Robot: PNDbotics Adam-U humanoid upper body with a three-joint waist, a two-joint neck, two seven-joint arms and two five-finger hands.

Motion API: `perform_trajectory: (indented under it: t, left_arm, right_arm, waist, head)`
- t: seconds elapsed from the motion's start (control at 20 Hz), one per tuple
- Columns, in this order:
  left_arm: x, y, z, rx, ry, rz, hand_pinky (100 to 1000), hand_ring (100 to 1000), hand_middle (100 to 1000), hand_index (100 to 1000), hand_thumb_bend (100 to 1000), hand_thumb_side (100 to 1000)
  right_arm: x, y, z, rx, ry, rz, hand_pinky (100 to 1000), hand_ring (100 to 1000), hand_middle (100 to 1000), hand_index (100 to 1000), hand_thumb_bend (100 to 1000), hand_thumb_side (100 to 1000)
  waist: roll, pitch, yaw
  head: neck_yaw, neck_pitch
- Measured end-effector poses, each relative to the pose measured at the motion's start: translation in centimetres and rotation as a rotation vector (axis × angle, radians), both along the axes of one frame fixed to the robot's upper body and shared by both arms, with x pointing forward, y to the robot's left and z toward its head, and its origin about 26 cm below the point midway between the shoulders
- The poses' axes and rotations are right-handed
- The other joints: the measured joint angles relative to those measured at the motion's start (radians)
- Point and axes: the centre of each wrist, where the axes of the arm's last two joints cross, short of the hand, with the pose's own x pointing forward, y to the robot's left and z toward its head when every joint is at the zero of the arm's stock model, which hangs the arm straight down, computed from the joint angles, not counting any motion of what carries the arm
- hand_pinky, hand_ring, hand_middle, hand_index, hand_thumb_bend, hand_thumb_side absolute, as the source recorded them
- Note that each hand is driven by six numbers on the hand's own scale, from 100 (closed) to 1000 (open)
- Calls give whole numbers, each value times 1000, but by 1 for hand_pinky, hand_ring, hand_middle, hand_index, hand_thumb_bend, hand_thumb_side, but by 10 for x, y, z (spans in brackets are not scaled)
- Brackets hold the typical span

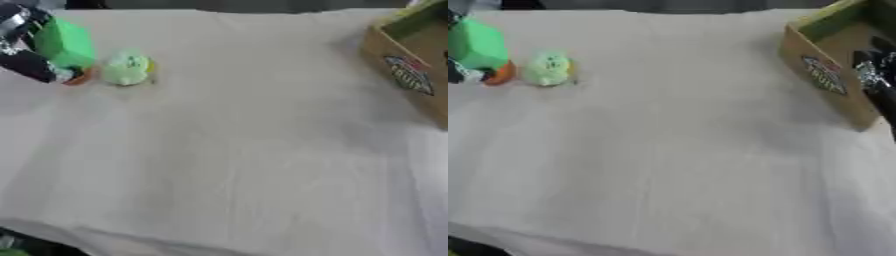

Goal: Pick up the objects with one hand, pass them to the other hand, and then place them into the box on the other side of the table.

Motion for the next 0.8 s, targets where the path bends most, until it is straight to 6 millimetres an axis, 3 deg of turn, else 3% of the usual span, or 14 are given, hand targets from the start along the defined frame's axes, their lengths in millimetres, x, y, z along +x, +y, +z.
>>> perform_trajectory:
  t: [0.4,0.8]
  left_arm:
    - [-7,-39,-15,-141,-37,-121,557,525,514,517,231,100]
    - [-5,-83,-45,-273,-62,-193,547,511,505,511,188,100]
  right_arm:
    - [1,1,1,0,-4,2,1000,933,847,1000,100,714]
    - [1,1,2,1,-8,3,1000,934,848,1000,100,711]
  waist:
    - [-6,1,0]
    - [-16,5,3]
  head:
    - [-21,-11]
    - [-29,-42]
